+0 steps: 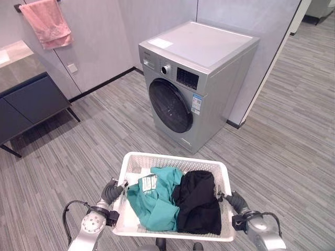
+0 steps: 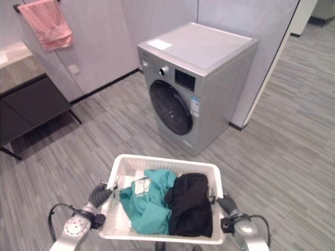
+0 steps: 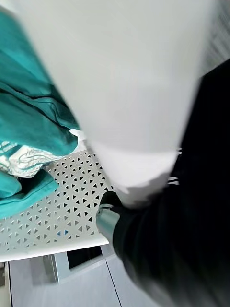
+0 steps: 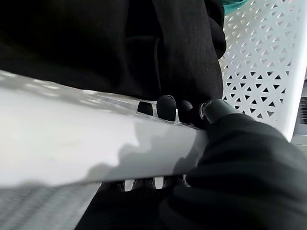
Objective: Grab the laundry basket,head to the washer,open it,put in the laundry and shut it.
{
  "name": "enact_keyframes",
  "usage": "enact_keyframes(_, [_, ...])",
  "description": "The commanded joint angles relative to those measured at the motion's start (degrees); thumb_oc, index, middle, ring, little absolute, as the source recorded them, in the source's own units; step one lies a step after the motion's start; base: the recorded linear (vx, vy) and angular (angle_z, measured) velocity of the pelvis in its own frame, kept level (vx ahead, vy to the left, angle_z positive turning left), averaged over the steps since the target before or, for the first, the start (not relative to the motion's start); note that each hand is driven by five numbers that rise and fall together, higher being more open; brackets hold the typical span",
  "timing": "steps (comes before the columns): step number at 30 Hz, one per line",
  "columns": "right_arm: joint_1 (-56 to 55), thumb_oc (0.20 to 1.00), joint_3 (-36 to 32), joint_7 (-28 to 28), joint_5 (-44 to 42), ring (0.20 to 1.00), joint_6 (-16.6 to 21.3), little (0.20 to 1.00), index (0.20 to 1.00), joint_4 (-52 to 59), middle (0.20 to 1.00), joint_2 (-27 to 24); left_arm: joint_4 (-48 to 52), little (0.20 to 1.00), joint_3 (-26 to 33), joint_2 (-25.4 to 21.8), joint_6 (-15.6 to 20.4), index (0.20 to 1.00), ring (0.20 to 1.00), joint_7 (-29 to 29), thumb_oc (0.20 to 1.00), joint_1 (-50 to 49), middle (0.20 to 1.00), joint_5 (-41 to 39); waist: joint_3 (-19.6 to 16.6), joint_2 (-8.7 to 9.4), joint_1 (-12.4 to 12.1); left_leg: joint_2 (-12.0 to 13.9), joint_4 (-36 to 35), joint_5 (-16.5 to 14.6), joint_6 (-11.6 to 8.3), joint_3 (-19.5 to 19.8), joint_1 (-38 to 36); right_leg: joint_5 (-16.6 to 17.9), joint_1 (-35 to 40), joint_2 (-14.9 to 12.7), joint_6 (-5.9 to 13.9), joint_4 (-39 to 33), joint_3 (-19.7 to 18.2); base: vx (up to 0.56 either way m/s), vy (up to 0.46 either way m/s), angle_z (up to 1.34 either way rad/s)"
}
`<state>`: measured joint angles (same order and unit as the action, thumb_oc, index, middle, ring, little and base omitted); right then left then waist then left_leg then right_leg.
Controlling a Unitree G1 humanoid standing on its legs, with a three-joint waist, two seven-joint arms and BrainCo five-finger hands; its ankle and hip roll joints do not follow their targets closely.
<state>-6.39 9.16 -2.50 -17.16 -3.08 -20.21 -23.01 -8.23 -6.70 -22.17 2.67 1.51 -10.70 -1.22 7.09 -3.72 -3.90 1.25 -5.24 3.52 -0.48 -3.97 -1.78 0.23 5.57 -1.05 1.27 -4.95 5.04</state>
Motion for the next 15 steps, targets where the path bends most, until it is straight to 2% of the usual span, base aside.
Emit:
enact_keyframes(1, [3.7, 0.200, -7.8, -1.3, -4.4, 0.200, 5.6, 0.200, 0.200, 12.3, 0.200, -0.6, 0.3, 0.200, 10.3, -5.3, 2.0, 0.200, 0.200, 3.4, 0.200, 3.4, 0.200, 0.4, 0.4, 5.05, -0.1, 0.1, 7.7, -10.4, 1.53, -3.8, 1.7, 2.0, -2.6, -10.5, 6.94, 1.8, 3.1, -0.01, 0.124, -0.05])
enact_keyframes(4, [3.5, 0.200, -9.3, -1.5, -4.8, 0.200, 5.7, 0.200, 0.200, 15.0, 0.200, -1.1, 0.2, 0.200, 11.0, -6.3, 1.7, 0.200, 0.200, 3.9, 0.200, 5.0, 0.200, 0.9, 0.4, 5.14, 0.2, -0.6, 9.0, -11.3, 2.48, -3.1, 2.2, 1.1, -4.0, -11.3, 7.23, 6.0, 2.7, 0.02, 0.162, 0.00])
enact_keyframes(5, [3.1, 0.200, -10.2, -1.7, -5.1, 0.200, 5.4, 0.200, 0.200, 16.6, 0.200, -1.4, 0.4, 0.200, 11.2, -6.8, 1.6, 0.200, 0.200, 4.1, 0.200, 5.6, 0.200, 1.2, 0.6, 5.05, 0.4, -1.0, 9.2, -11.7, 3.12, -2.4, 2.0, 0.0, -5.6, -11.7, 7.09, 10.3, 1.9, 0.07, 0.281, 0.14])
enact_keyframes(6, [3.4, 0.200, -10.9, -2.0, -5.6, 0.200, 5.5, 0.200, 0.200, 18.5, 0.200, -2.3, 0.1, 0.200, 11.4, -7.7, 1.0, 0.200, 0.200, 4.6, 0.200, 7.2, 0.200, 1.7, 1.6, 4.96, 1.2, -2.1, 9.9, -12.3, 4.37, -1.0, 1.1, 2.2, -9.2, -11.6, 7.27, 19.1, -0.2, 0.05, 0.208, 0.20])
enact_keyframes(7, [3.5, 0.200, -11.0, -2.0, -5.6, 0.200, 5.4, 0.200, 0.200, 18.5, 0.200, -2.3, 0.1, 0.200, 11.4, -7.7, 1.1, 0.200, 0.200, 4.6, 0.200, 7.3, 0.200, 1.7, 1.5, 5.03, 1.2, -2.2, 9.8, -12.1, 4.39, -1.1, 1.4, 2.3, -9.5, -11.7, 7.26, 19.2, -0.4, 0.09, 0.287, 0.28])
enact_keyframes(8, [4.8, 0.200, -10.9, -2.2, -5.9, 0.200, 5.2, 0.200, 0.200, 20.8, 0.200, -3.7, 0.0, 0.200, 11.9, -8.7, 0.4, 0.200, 0.200, 5.2, 0.200, 8.3, 0.200, 2.8, 2.9, 4.45, 2.0, -2.9, 9.9, -12.9, 5.86, 0.2, -0.3, 2.6, -13.4, -9.8, 6.64, 28.1, -3.5, 0.04, 0.141, 0.20])
enact_keyframes(9, [4.8, 0.200, -10.9, -2.2, -5.9, 0.200, 5.2, 0.200, 0.200, 20.8, 0.200, -3.7, 0.0, 0.200, 12.0, -8.7, 0.4, 0.200, 0.200, 5.2, 0.200, 8.3, 0.200, 2.8, 2.8, 4.49, 1.9, -2.9, 9.8, -12.6, 5.85, 0.1, -0.1, 2.8, -13.7, -9.8, 6.59, 28.2, -3.6, 0.12, 0.265, 0.10])
enact_keyframes(10, [7.1, 0.200, -10.6, -2.3, -6.8, 0.200, 5.8, 0.200, 0.200, 22.1, 0.200, -5.5, -0.5, 0.200, 12.3, -9.6, 0.4, 0.200, 0.200, 5.8, 0.200, 9.6, 0.200, 2.7, 3.5, 3.71, 2.6, -3.6, 9.1, -12.8, 6.60, 0.9, -1.6, 2.2, -17.7, -6.5, 6.07, 31.8, -5.4, 0.07, 0.120, 0.01])
enact_keyframes(11, [7.2, 0.200, -10.6, -2.3, -6.8, 0.200, 5.8, 0.200, 0.200, 22.0, 0.200, -5.6, -0.6, 0.200, 12.3, -9.5, 0.4, 0.200, 0.200, 5.8, 0.200, 9.8, 0.200, 2.7, 3.6, 3.70, 2.5, -3.6, 9.0, -12.8, 6.58, 0.9, -1.7, 2.0, -17.9, -6.5, 6.04, 32.2, -5.4, 0.15, 0.160, -0.07])
enact_keyframes(12, [8.0, 0.200, -11.2, -2.0, -7.5, 0.200, 5.8, 0.200, 0.200, 22.8, 0.200, -6.7, -0.7, 0.200, 12.4, -9.8, 0.4, 0.200, 0.200, 6.1, 0.200, 10.7, 0.200, 2.7, 3.9, 3.68, 3.5, -4.3, 8.6, -13.2, 6.72, 2.0, -2.8, 0.4, -19.2, -3.6, 5.59, 31.5, -7.5, 0.22, 0.064, 0.14])
enact_keyframes(13, [8.6, 0.200, -12.2, -1.3, -9.1, 0.200, 6.3, 0.200, 0.200, 24.3, 0.200, -8.0, -1.6, 0.200, 12.2, -9.9, 0.6, 0.200, 0.200, 6.4, 0.200, 12.5, 0.200, 2.7, 3.8, 4.34, 5.1, -6.0, 8.0, -13.4, 6.77, 4.8, -3.8, -1.1, -20.5, 2.4, 5.20, 25.8, -13.1, 0.22, 0.070, 0.12])
enact_keyframes(14, [8.6, 0.200, -12.3, -1.3, -9.2, 0.200, 6.3, 0.200, 0.200, 24.3, 0.200, -8.1, -1.7, 0.200, 12.1, -9.9, 0.7, 0.200, 0.200, 6.4, 0.200, 12.6, 0.200, 2.7, 3.8, 4.18, 5.0, -5.8, 8.0, -13.5, 6.78, 4.8, -3.9, -1.1, -20.2, 2.5, 5.19, 25.5, -13.1, 0.32, 0.057, 0.50])
enact_keyframes(15, [9.4, 0.200, -12.6, -0.5, -10.1, 0.200, 7.4, 0.200, 0.200, 24.8, 0.200, -9.3, -3.2, 0.200, 10.7, -9.9, 0.7, 0.200, 0.200, 7.2, 0.200, 16.2, 0.200, 2.9, 3.6, 4.98, 6.4, -8.0, 7.9, -14.6, 7.17, 8.1, -5.2, 1.0, -21.9, 7.2, 5.20, 20.0, -18.4, 0.18, 0.033, 0.61])
